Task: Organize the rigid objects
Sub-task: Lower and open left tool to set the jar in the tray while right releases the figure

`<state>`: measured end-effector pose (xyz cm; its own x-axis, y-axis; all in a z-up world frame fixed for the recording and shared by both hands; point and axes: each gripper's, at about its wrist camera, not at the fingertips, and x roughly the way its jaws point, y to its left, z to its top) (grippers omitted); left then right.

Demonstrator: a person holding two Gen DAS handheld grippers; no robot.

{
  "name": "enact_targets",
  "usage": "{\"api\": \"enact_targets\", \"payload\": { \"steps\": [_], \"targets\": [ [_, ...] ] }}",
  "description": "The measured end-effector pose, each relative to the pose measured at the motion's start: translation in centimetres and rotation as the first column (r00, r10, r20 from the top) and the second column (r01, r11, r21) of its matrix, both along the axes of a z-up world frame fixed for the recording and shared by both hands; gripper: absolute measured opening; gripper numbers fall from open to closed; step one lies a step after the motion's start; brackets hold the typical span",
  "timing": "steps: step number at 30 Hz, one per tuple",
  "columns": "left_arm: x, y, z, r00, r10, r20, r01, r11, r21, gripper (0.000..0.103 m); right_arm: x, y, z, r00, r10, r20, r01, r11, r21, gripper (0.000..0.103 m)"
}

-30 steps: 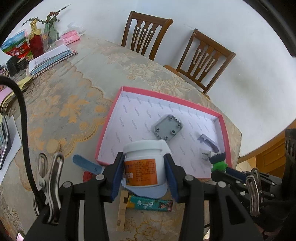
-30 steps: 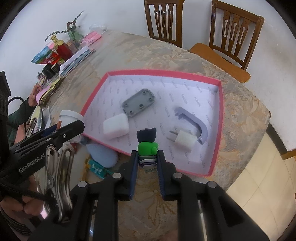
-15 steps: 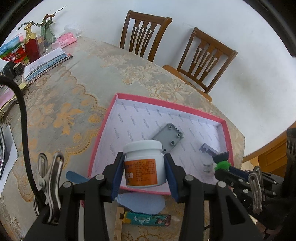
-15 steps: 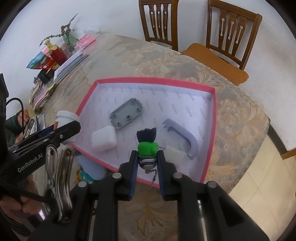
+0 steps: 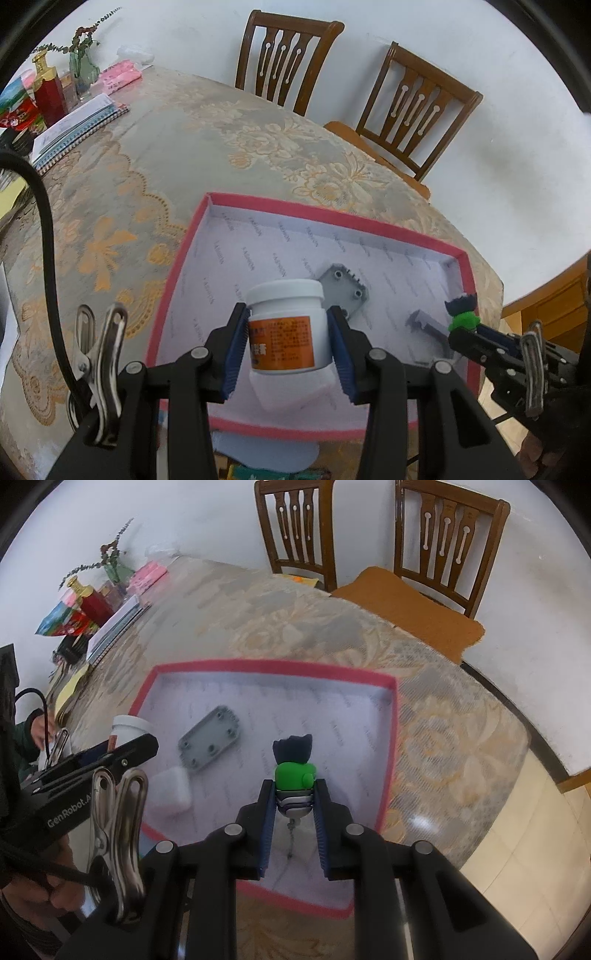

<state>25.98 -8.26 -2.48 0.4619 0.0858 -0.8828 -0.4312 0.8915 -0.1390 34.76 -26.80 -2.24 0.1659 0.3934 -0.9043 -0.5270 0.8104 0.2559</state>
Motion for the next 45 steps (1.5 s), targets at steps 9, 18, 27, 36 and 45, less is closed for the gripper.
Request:
{"api": "enact_targets", "payload": {
  "steps": [9,18,27,36,45],
  "targets": [
    [2.2,0.0,-1.6,0.999,0.003,-0.035,-0.003,1.000,-0.005,0.045,2.6,-0.1,-1.3,1.000,-0.018,-0.004,0.018,1.000,-0.022,0.021],
    [3.2,-0.3,-2.4,0.998,-0.011,-0.059,0.012,1.000,0.001,0.045,3.4,0.0,-2.5,0.999,-0.022,-0.036,0.022,1.000,-0.023,0.021],
    [3.4,-0.4,-2.6,0.998,-0.005,-0.069,0.005,1.000,-0.002,0.045,3.3,0.0,-2.6,0.999,-0.017,-0.046,0.017,1.000,-0.008,0.021],
    [3.3,-0.8,-2.0,0.998,0.004,-0.062,-0.003,1.000,0.011,0.053,2.6,-0.2,-1.5,1.000,-0.013,0.001,0.013,1.000,0.003,0.027],
    [2.5,-1.4,-0.5,0.999,-0.004,-0.037,0.005,1.000,0.014,0.053,1.7,-0.8,-0.4,0.999,-0.031,0.032,0.031,1.000,0.002,0.032]
  ]
}}
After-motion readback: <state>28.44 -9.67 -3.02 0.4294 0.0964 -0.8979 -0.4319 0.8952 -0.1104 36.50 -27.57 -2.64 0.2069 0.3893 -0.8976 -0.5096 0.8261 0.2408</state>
